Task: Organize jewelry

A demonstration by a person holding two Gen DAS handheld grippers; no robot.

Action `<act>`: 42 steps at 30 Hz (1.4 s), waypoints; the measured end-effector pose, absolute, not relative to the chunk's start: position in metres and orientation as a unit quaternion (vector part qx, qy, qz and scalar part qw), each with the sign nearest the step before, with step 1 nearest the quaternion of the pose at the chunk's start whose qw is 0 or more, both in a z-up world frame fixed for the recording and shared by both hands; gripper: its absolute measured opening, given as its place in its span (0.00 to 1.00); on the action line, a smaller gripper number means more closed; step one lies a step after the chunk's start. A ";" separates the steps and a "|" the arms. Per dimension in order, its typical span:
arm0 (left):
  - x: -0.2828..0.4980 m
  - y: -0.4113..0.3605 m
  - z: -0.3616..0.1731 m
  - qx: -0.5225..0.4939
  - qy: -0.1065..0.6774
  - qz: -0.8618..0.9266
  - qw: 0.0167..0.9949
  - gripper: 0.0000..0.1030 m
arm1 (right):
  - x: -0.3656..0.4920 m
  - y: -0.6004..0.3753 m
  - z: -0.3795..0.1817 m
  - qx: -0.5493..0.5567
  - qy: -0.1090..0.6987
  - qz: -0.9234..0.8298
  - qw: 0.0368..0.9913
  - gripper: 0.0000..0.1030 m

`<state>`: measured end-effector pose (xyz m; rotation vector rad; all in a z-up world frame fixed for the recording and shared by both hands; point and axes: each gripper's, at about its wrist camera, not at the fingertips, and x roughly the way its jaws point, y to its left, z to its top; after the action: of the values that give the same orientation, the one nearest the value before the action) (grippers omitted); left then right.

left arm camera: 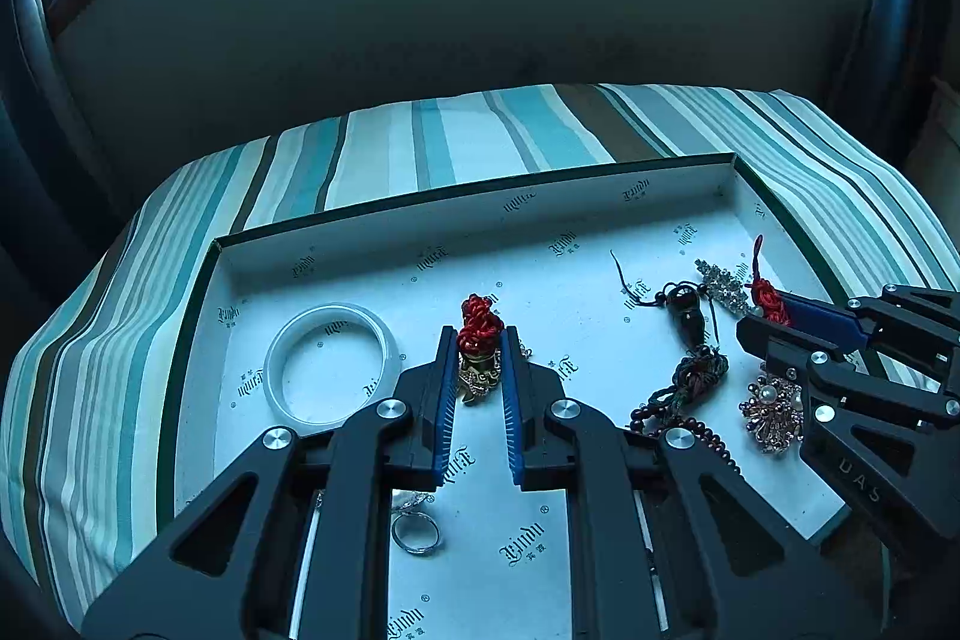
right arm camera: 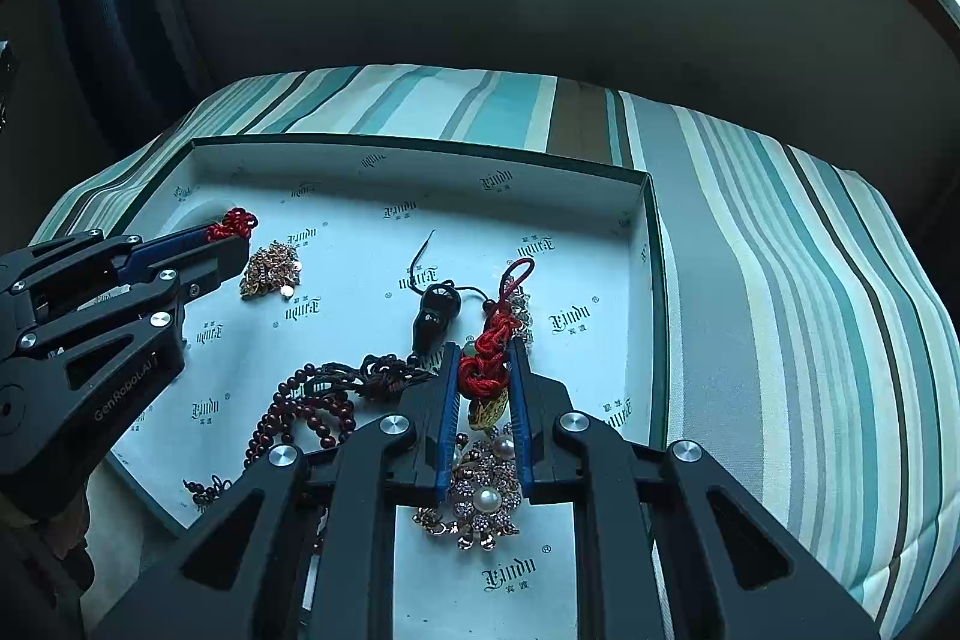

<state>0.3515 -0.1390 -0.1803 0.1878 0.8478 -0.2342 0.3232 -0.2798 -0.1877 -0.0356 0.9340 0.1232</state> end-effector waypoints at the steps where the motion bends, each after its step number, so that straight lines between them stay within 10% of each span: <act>1: 0.353 -0.139 -0.183 0.091 0.413 -0.111 0.900 0.14 | 0.325 -0.280 -0.190 -0.017 0.451 0.058 0.890 0.16; 24: 0.359 -0.142 -0.197 0.090 0.430 -0.109 0.892 0.17 | 0.331 -0.277 -0.191 -0.012 0.451 0.047 0.891 0.17; 28: 0.355 -0.142 -0.192 0.087 0.419 -0.104 0.898 0.51 | 0.328 -0.280 -0.186 -0.006 0.445 0.045 0.894 0.42; 42: 0.342 -0.132 -0.179 0.084 0.413 -0.093 0.902 0.70 | 0.316 -0.276 -0.172 -0.003 0.429 0.038 0.903 0.52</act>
<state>0.3416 -0.1318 -0.1786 0.1730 0.8537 -0.1917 0.3162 -0.2765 -0.1719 -0.0069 0.8867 0.0788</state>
